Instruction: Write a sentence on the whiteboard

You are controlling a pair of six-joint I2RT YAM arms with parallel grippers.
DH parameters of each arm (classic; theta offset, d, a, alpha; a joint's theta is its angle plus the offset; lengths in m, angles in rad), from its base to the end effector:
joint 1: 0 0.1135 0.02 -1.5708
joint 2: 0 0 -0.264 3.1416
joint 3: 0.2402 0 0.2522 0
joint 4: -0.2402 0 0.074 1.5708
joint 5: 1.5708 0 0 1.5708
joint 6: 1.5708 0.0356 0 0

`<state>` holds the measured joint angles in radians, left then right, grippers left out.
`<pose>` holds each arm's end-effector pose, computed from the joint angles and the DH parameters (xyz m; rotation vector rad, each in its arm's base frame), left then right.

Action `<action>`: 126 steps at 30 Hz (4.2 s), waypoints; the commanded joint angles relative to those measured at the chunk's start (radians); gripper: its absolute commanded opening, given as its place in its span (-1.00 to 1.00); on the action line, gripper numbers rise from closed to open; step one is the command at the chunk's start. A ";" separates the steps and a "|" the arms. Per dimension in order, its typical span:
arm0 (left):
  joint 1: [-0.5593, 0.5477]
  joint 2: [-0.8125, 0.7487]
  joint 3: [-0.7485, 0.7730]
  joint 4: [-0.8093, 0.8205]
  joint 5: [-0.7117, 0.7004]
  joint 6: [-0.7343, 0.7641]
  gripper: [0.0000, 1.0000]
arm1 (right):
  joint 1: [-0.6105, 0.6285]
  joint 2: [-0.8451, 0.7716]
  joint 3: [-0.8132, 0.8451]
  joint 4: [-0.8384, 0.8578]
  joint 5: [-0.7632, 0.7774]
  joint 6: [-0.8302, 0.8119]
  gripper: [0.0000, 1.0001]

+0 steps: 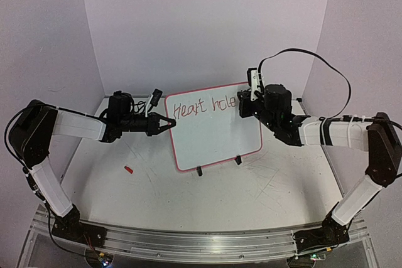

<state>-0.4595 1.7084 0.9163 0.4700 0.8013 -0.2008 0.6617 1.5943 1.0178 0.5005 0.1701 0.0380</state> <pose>0.3155 -0.1846 0.2115 0.8132 1.7942 -1.1951 0.2980 0.2245 0.2859 -0.3834 1.6155 0.3932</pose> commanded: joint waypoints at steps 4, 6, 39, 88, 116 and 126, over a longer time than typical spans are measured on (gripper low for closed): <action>0.008 0.000 0.021 -0.031 -0.152 0.134 -1.00 | 0.000 0.044 0.086 0.046 0.023 -0.019 -1.00; 0.008 0.000 0.021 -0.032 -0.152 0.135 -1.00 | -0.001 0.049 0.095 0.048 0.034 -0.024 -1.00; 0.008 -0.010 0.015 -0.033 -0.152 0.138 -1.00 | -0.001 0.017 -0.001 0.033 0.039 0.041 -1.00; 0.007 -0.016 0.014 -0.039 -0.158 0.143 -1.00 | -0.017 0.015 0.039 0.045 0.096 0.000 -1.00; 0.004 -0.017 0.018 -0.041 -0.155 0.144 -1.00 | -0.014 0.021 -0.007 0.031 0.033 0.040 -1.00; 0.005 -0.018 0.018 -0.042 -0.155 0.144 -1.00 | -0.014 -0.009 -0.046 0.024 0.073 0.040 -1.00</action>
<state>-0.4656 1.7016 0.9161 0.4526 0.7848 -0.1894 0.6495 1.6145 0.9841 0.5221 0.2135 0.0654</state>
